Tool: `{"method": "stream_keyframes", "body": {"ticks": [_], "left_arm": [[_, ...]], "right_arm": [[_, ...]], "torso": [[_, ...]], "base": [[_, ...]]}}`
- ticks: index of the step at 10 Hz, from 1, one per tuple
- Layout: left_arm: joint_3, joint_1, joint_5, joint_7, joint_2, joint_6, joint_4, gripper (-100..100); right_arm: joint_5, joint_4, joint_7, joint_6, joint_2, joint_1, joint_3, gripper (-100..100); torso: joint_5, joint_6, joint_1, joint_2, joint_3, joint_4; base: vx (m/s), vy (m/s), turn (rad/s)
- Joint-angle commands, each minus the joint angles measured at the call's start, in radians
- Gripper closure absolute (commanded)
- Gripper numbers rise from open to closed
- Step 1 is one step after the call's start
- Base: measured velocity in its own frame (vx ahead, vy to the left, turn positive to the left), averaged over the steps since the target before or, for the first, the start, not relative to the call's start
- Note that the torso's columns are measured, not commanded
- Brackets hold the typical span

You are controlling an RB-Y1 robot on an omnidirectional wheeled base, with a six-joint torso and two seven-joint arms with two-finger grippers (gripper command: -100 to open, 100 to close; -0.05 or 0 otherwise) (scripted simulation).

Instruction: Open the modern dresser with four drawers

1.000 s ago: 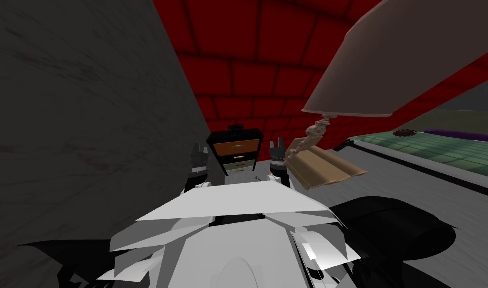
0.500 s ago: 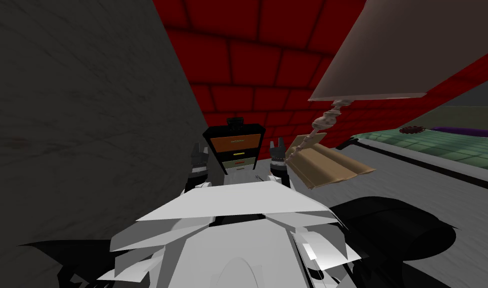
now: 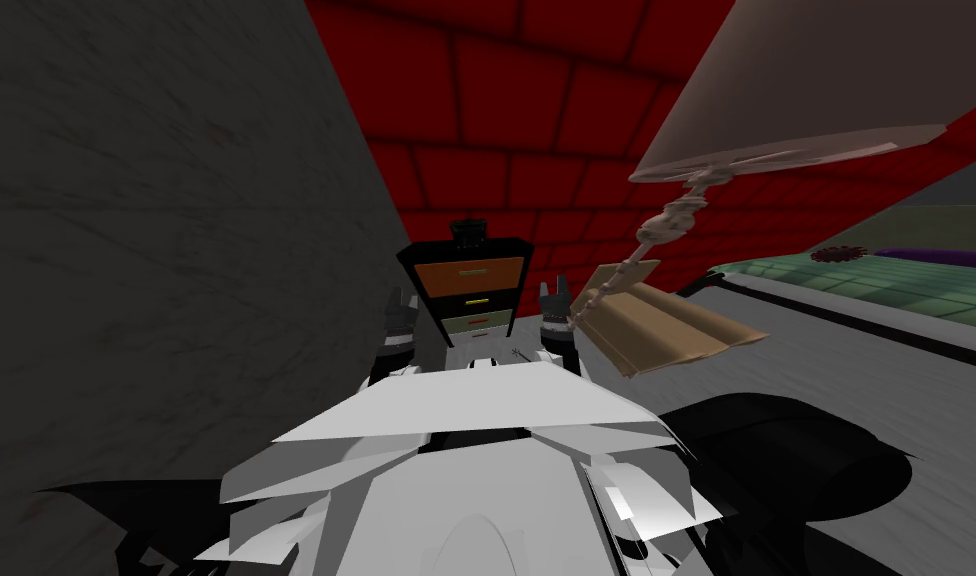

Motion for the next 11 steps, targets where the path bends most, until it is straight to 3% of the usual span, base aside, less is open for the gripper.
{"method": "stream_keyframes", "body": {"ticks": [1,6,11], "left_arm": [[0.003,-0.013,0.0,0.0,0.046,-0.019,0.05,-100],[0.014,-0.05,0.002,0.001,0.099,-0.066,0.185,-100],[0.024,-0.086,0.003,0.002,0.125,-0.112,0.314,-100]], "right_arm": [[0.0,0.0,0.0,0.0,0.0,0.0,0.0,0],[0.0,0.0,0.0,0.0,0.0,0.0,0.0,0],[0.0,0.0,0.0,0.0,0.0,0.0,0.0,0]], "torso": [[0.0,0.0,0.0,0.001,-0.001,0.001],[0.0,0.0,0.0,0.001,-0.001,0.001],[0.0,0.0,0.001,0.003,0.0,0.002]], "base": [[0.027,-0.022,0.004],[0.042,-0.034,0.004],[0.041,-0.032,0.004]]}}
